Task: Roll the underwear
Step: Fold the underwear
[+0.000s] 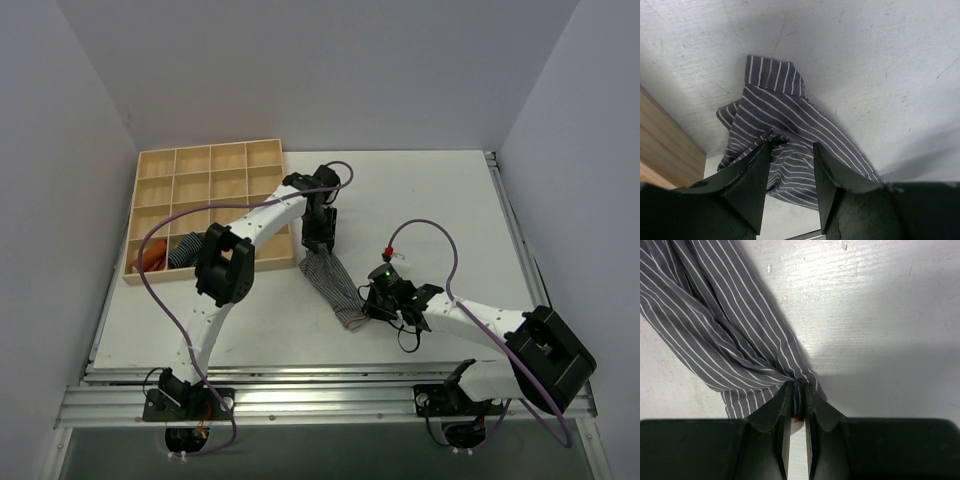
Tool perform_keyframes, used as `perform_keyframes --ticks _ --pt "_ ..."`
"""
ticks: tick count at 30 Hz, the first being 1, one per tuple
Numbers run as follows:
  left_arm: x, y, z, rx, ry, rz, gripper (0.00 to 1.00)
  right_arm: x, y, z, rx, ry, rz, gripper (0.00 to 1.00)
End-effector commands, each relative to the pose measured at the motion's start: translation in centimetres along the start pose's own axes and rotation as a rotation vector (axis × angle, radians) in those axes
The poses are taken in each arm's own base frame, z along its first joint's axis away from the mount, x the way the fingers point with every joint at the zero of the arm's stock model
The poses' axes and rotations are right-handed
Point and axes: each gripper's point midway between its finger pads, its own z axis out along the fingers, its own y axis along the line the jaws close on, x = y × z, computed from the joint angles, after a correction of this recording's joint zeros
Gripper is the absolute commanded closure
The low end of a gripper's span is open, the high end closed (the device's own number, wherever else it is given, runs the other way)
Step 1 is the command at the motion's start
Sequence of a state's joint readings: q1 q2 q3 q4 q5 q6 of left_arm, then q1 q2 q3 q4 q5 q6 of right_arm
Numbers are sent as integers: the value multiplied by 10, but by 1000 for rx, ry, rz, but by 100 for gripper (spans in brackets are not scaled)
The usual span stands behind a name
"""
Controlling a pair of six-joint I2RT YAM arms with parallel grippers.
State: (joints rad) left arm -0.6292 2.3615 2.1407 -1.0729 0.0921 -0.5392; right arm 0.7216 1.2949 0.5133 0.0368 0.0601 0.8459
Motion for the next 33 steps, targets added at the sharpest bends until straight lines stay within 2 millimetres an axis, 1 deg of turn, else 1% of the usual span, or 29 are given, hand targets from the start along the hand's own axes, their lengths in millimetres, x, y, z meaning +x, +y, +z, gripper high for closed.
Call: perform_keyframes --ticks 1,3,4,7,8,9,10,14,20,27,30,33 --pt "-7 -12 -8 36 -16 -2 52 23 -28 1 100 73 -42 100" --pt "-6 -11 -4 32 -9 -5 53 23 -29 1 103 72 -44 100" --pt "-5 -11 -3 32 -6 -7 57 23 -29 1 104 74 -45 100" --pt "-7 -14 -3 44 -11 -16 75 24 -29 1 105 75 -46 100" --pt "-8 -15 -3 46 -15 -19 88 23 -30 2 107 74 -45 100" --pt "-10 -15 -4 47 -18 -27 94 24 -30 2 109 74 -46 100" --pt "-12 -16 -5 53 -21 -31 97 24 -31 2 110 75 -47 100" --pt "-23 -25 -14 81 -51 -36 98 26 -32 2 113 76 -46 100" --pt "-37 -26 -23 91 -98 -51 98 26 -33 1 116 78 -43 100" --pt "-42 -21 -16 87 -98 -41 98 25 -35 -1 124 70 -38 100" --pt "-49 -16 -15 79 -117 -43 98 22 -37 -4 136 53 -27 100" --pt "-55 -17 -12 106 -132 -42 98 20 -37 -5 141 44 -23 100"
